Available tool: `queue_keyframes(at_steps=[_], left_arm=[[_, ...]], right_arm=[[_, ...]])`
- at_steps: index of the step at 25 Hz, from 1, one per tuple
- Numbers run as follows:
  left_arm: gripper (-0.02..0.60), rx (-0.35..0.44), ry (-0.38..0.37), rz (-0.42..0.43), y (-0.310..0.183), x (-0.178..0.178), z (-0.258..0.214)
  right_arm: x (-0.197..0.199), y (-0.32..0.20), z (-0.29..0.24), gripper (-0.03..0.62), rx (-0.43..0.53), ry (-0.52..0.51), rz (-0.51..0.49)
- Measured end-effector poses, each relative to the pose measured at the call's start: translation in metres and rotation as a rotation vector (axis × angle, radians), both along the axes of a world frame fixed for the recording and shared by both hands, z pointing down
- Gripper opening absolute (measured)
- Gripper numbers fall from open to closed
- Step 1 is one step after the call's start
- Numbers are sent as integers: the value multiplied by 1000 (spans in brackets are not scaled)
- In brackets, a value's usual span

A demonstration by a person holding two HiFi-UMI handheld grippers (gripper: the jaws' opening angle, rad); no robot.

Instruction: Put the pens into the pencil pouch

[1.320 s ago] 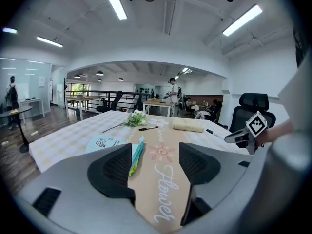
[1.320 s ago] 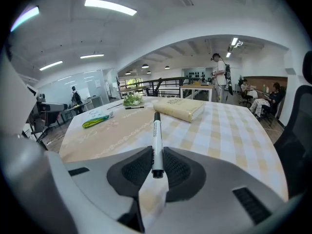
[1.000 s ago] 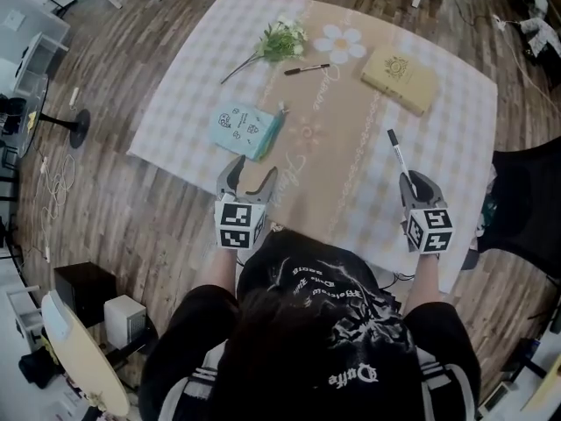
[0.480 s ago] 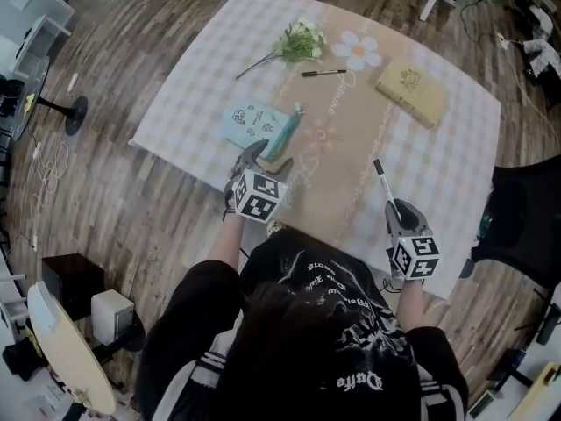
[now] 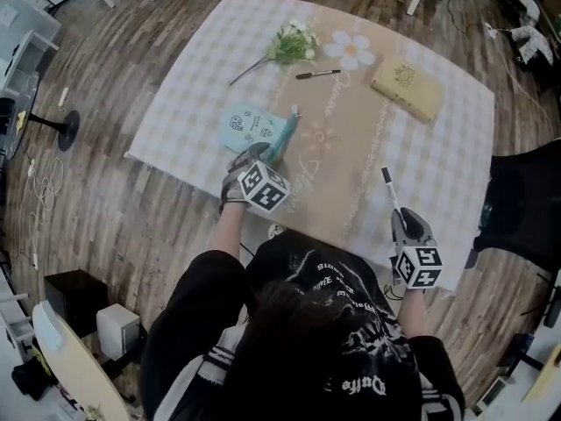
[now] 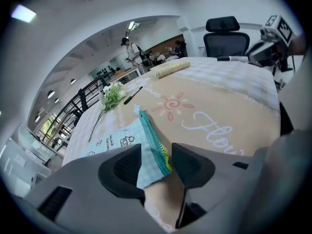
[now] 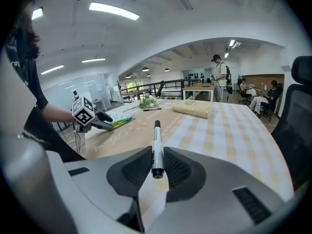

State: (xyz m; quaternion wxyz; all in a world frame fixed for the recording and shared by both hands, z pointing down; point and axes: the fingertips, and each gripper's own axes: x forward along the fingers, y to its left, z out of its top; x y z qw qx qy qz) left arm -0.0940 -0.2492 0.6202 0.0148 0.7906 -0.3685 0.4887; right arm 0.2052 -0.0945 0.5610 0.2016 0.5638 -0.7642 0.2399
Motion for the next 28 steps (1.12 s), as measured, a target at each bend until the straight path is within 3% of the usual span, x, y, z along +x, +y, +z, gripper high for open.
queue_keyframes(at_steps=[4,6,11,21,24,28], left_arm=[[75,40,-27,-23,-10,-4,-3],[44,43,-10,-49,-13,-6,-5],[32,21,104,-129,-14,-9,-15],[29,26,491,-322,-11,-10,-80],[29,47,537,-313,-4,-6,-95],[29,5,588,-333,10,0,-102]], right_arm=[[-1,1,1,81,-6,4,11],[-4,1,2,81,-9,5,4],[-14,-5,3,81,-10,10,-41],[-39,-18,-14,81,21,87,-166],[-49,-22,-22,81,40,105,-210],[-63,-29,-35,81,67,128,-265]])
